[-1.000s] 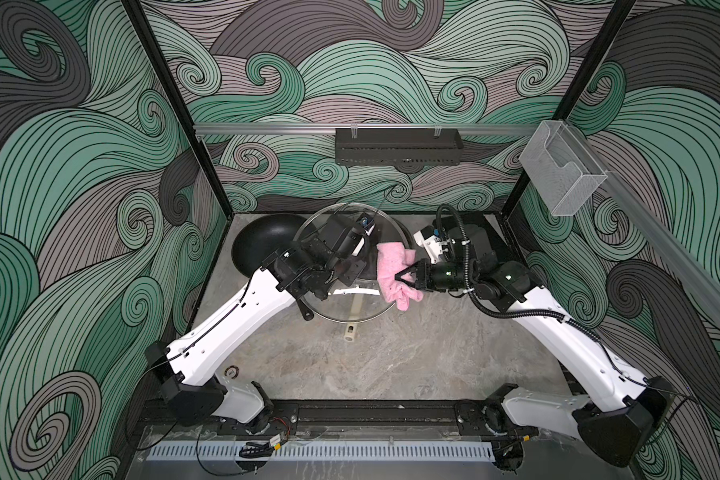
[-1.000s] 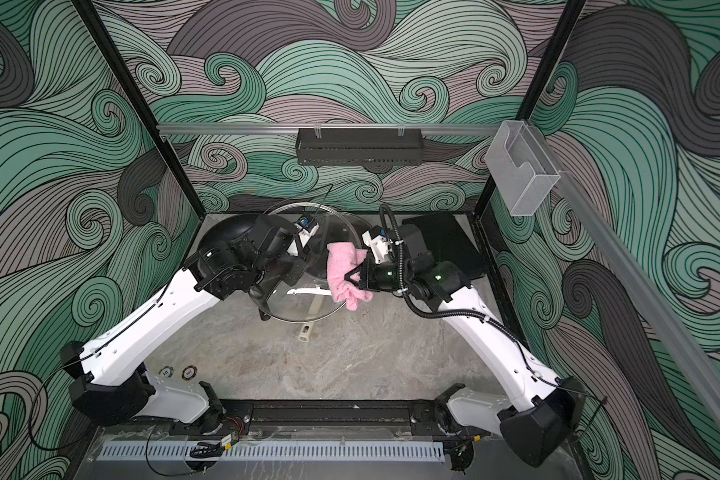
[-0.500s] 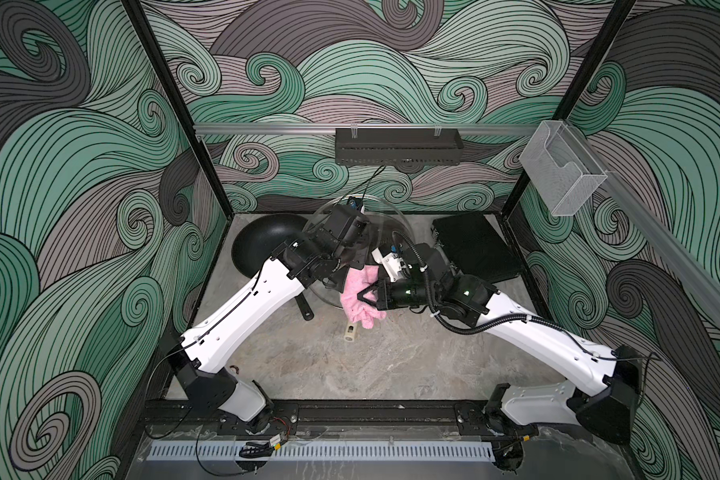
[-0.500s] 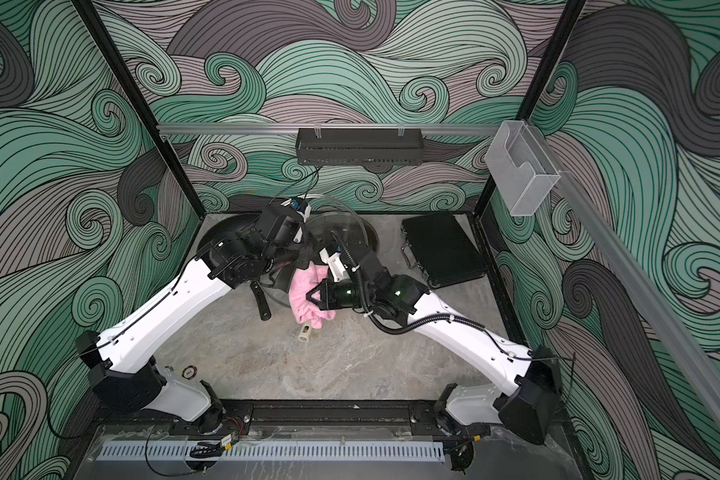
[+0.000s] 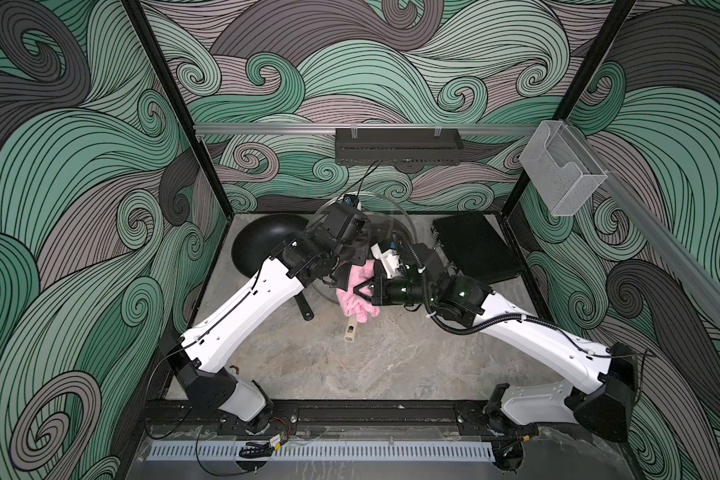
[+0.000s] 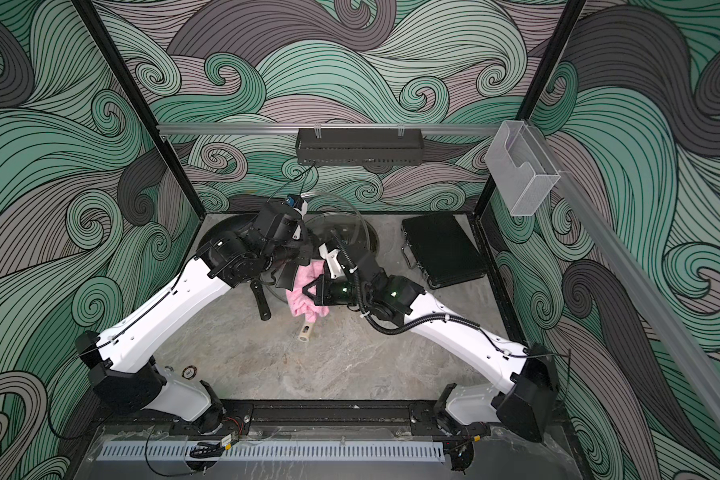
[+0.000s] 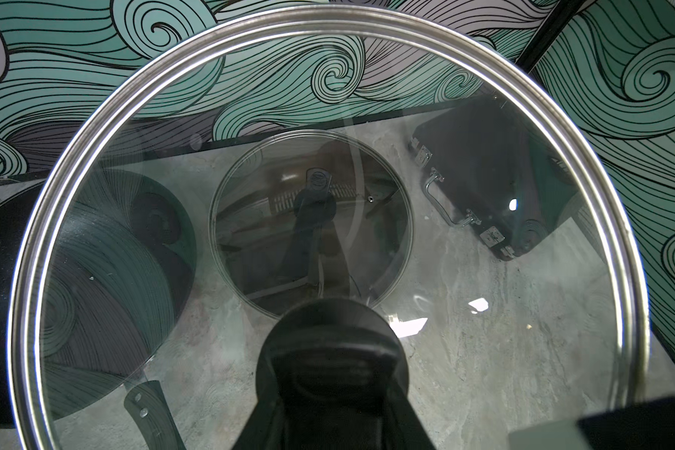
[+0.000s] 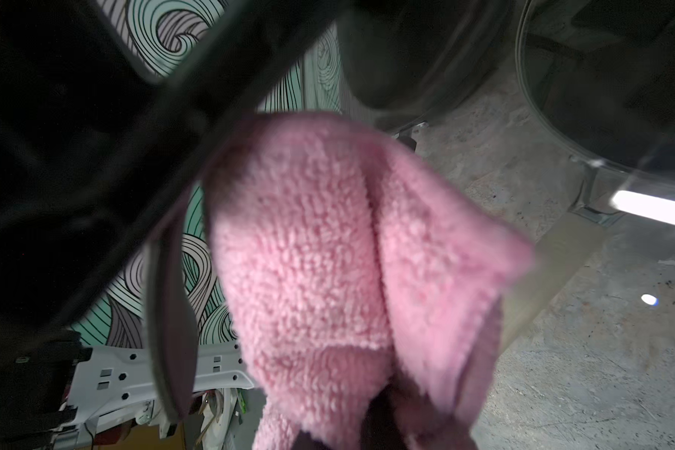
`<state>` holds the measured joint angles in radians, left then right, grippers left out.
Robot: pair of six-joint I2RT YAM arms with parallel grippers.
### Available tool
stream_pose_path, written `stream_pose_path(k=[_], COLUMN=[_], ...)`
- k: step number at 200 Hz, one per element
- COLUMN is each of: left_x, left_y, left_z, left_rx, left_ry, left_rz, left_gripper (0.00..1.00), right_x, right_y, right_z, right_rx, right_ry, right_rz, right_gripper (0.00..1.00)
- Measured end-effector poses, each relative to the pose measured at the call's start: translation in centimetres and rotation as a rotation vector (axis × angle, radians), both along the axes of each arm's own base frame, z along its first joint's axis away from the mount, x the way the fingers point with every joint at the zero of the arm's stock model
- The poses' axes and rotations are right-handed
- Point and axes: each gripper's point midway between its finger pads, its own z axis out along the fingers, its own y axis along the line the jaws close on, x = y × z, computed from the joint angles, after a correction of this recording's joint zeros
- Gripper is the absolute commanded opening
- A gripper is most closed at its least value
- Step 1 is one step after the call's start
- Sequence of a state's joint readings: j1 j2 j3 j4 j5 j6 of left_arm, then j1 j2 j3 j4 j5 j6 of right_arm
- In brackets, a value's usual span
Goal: Wipe the pot lid with a cloth
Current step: Wipe the pot lid.
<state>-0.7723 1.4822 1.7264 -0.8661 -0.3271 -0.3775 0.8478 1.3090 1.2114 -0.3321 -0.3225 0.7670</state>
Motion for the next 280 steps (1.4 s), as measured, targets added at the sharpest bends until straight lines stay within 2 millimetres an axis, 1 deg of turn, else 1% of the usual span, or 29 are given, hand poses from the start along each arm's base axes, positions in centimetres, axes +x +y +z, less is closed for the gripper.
stream_pose_path(k=[16, 35, 47, 58, 74, 90, 115, 138, 158, 181, 206, 221, 241, 262, 280], left_x=[-0.3, -0.7, -1.1, -1.5, -2.2, -3.1, -4.6, -5.7, -6.3, -6.6, -6.5, -6.2, -5.6, -4.6, -3.6], left_y=[0.6, 1.2, 1.3, 1.5, 1.3, 0.8, 0.1, -0.3, -0.2, -0.1, 0.2, 0.6, 1.2, 2.1, 2.8], left_z=[0.2, 0.5, 0.5, 0.2, -0.5, -1.5, -2.7, -3.5, -4.3, -5.1, -5.2, -5.2, -5.0, -4.3, -3.4], left_rx=[0.005, 0.019, 0.026, 0.038, 0.057, 0.081, 0.115, 0.140, 0.166, 0.195, 0.217, 0.232, 0.244, 0.229, 0.195], left_ry=[-0.003, -0.006, -0.005, 0.002, 0.025, 0.062, 0.107, 0.123, 0.137, 0.149, 0.148, 0.137, 0.125, 0.111, 0.093], left_rz=[0.000, -0.009, -0.031, -0.059, -0.116, -0.190, -0.298, -0.380, -0.425, -0.448, -0.445, -0.419, -0.360, -0.272, -0.199], left_gripper=[0.00, 0.00, 0.00, 0.00, 0.00, 0.00, 0.00, 0.00, 0.00, 0.00, 0.00, 0.00, 0.00, 0.00, 0.00], right_x=[1.0, 2.3, 3.1, 3.7, 4.8, 6.2, 8.1, 9.1, 9.3, 9.2, 9.2, 9.2, 8.8, 7.9, 6.6], right_y=[-2.7, -5.4, -6.6, -7.1, -7.3, -6.9, -5.4, -3.9, -2.9, -2.0, -1.9, -2.6, -4.3, -5.8, -6.2], right_z=[1.3, 2.7, 3.1, 3.3, 3.7, 4.0, 4.2, 3.3, 2.3, 1.4, 1.2, 1.2, 1.3, 1.6, 1.8], right_rx=[0.023, 0.044, 0.050, 0.054, 0.060, 0.059, 0.055, 0.062, 0.064, 0.058, 0.056, 0.057, 0.055, 0.053, 0.054], right_ry=[-0.007, -0.026, -0.028, -0.017, -0.002, 0.007, 0.021, 0.055, 0.091, 0.115, 0.117, 0.113, 0.110, 0.095, 0.083], right_rz=[-0.050, -0.105, -0.124, -0.124, -0.113, -0.098, -0.055, -0.009, 0.027, 0.052, 0.053, 0.038, 0.005, -0.022, -0.020], right_gripper=[0.00, 0.00, 0.00, 0.00, 0.00, 0.00, 0.00, 0.00, 0.00, 0.00, 0.00, 0.00, 0.00, 0.00, 0.00])
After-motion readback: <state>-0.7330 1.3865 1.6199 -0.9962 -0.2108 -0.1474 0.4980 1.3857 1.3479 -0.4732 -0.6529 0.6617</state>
